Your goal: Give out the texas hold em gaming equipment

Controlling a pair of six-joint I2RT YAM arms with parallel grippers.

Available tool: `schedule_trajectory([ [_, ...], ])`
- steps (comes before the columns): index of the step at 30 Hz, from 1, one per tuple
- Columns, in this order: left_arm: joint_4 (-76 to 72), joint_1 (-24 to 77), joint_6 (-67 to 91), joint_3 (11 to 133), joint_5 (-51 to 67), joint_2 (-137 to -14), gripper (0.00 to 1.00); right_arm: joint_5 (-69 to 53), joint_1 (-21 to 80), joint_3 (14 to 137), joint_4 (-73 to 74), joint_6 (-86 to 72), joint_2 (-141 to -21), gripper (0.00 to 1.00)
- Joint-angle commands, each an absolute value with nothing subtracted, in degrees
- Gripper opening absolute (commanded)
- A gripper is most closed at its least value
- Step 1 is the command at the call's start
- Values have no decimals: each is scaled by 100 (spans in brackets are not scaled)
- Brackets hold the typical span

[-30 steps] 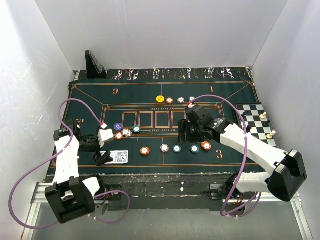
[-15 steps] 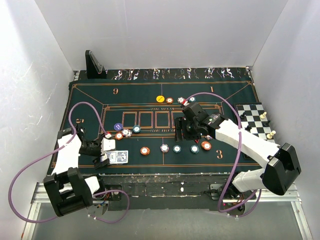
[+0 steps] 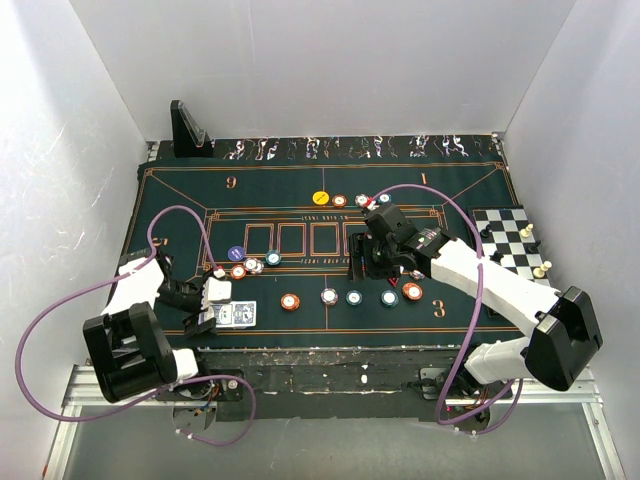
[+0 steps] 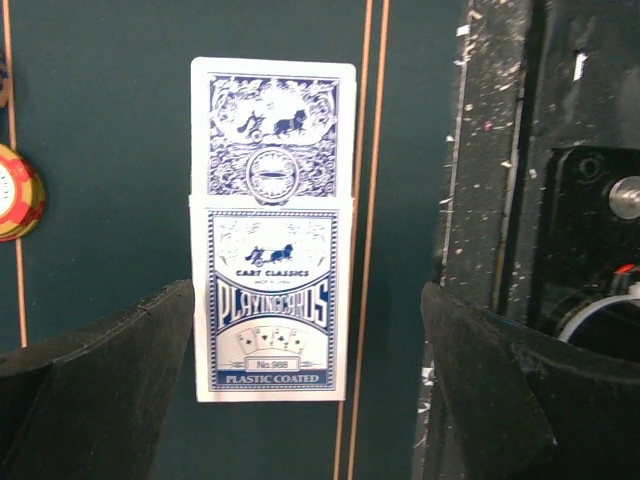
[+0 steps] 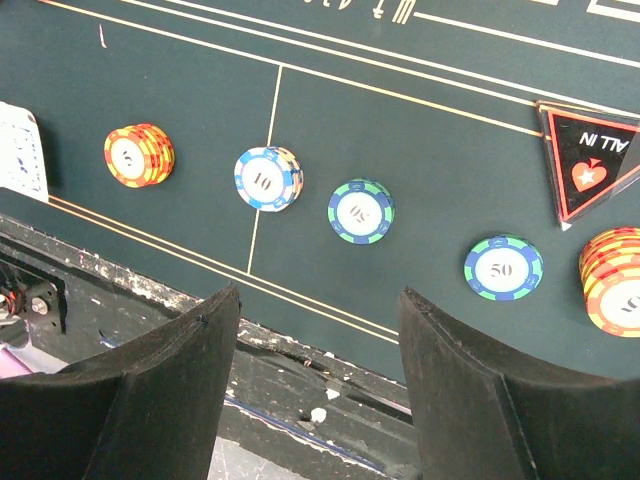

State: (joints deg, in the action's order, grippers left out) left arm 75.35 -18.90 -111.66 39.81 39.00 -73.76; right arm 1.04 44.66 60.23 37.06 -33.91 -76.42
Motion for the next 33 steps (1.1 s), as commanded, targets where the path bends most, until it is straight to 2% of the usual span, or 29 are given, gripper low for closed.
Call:
schedule_trajectory([
  [1, 6891, -1863, -10961, 3903, 3894, -7400, 98, 44, 4491, 6056, 3551, -3401, -7603, 71],
  [7, 6478, -1872, -10723, 3823, 3981, -7453, 98, 44, 4483, 6029, 3516, -3384, -7629, 71],
  [33, 6346, -1696, -11267, 3700, 3665, -7998, 98, -123, 4491, 6055, 3419, -3428, -7866, 68],
])
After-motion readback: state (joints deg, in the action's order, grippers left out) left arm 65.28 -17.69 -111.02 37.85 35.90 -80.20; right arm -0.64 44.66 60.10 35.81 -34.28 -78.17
